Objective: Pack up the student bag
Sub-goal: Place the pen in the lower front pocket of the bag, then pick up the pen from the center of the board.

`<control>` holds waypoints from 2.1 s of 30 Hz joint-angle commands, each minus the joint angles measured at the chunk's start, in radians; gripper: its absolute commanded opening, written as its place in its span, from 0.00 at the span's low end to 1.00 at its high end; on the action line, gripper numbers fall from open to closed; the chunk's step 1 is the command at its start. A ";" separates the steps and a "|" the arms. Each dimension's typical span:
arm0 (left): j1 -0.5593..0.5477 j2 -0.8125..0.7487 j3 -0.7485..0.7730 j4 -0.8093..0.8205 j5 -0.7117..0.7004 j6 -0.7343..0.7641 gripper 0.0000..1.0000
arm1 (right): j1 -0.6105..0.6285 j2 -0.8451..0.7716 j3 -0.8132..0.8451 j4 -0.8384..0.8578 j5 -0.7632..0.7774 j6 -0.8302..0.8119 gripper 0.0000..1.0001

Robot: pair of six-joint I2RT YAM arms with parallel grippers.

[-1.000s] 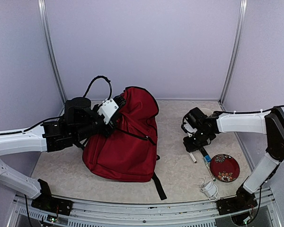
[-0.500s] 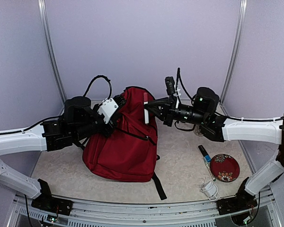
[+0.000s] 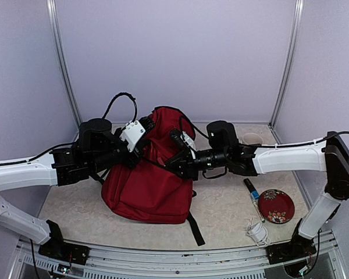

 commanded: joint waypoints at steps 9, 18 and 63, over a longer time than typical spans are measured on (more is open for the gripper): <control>0.005 -0.042 0.085 0.158 0.027 -0.009 0.00 | -0.019 -0.240 0.291 -0.760 0.583 0.013 0.57; 0.002 -0.039 0.087 0.151 0.030 -0.008 0.00 | -0.282 -0.249 0.032 -1.207 0.784 0.307 0.62; -0.002 -0.026 0.094 0.131 0.036 0.001 0.00 | -0.174 -0.234 0.069 -0.779 0.715 0.006 0.01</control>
